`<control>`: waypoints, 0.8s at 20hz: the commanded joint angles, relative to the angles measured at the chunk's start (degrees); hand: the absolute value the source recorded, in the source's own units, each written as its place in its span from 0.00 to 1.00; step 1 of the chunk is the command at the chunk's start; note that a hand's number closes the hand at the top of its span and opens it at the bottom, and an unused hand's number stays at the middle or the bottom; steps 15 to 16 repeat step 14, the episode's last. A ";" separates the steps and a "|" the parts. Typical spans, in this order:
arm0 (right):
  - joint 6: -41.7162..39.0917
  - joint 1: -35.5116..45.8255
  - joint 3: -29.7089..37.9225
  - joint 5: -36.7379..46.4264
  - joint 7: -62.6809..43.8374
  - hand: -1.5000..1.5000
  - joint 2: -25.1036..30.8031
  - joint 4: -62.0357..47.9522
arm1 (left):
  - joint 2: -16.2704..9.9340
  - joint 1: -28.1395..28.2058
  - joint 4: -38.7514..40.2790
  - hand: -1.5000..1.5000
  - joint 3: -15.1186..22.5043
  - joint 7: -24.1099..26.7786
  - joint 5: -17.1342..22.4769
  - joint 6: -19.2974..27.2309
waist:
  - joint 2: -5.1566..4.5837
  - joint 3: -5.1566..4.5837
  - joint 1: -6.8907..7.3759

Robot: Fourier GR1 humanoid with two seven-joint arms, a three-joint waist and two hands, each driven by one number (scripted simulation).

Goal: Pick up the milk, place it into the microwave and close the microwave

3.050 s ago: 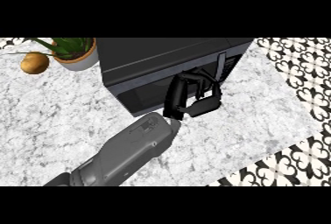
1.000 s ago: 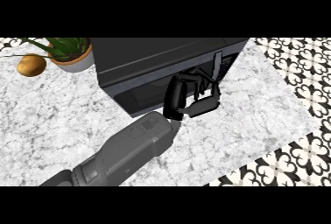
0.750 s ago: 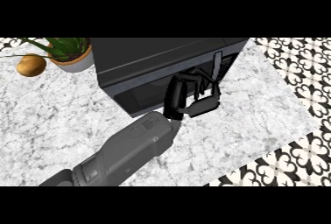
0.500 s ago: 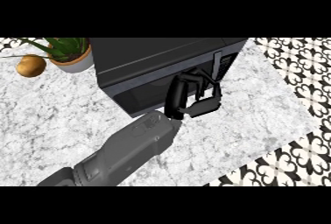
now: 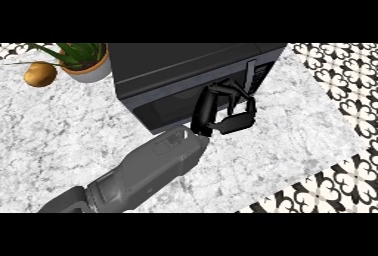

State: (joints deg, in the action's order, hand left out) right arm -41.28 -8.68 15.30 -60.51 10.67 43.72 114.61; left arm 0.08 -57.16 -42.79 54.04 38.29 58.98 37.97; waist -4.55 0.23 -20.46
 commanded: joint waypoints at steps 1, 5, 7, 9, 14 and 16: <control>-0.46 -0.06 1.40 -1.38 0.12 0.00 0.91 -0.30 | -0.07 1.24 7.20 1.00 -1.85 -2.66 2.74 2.68 | -0.25 -0.10 1.46; -0.05 -1.13 2.25 -1.87 -0.53 0.00 1.74 0.44 | -0.07 1.38 8.56 1.00 -2.39 -2.75 4.24 4.54 | 0.12 -0.27 3.32; 0.33 -1.63 2.17 -2.16 -0.53 0.00 1.37 0.83 | -0.07 2.84 8.02 1.00 -1.70 -2.66 5.49 2.96 | -0.15 -0.33 3.98; 0.16 -2.90 3.47 -3.12 -0.54 0.00 1.72 0.72 | -0.07 3.50 8.53 0.00 -1.40 -2.21 6.07 2.84 | 0.33 -0.30 3.78; 0.87 -4.04 3.83 -3.31 -1.39 0.00 2.28 2.23 | -0.07 3.90 8.00 0.00 -0.51 -1.37 7.89 1.89 | 0.25 -0.41 4.45; 0.87 -4.04 3.83 -3.31 -1.39 0.00 2.28 2.23 | -0.07 3.90 8.00 0.00 -0.51 -1.37 7.89 1.89 | 0.25 -0.41 4.45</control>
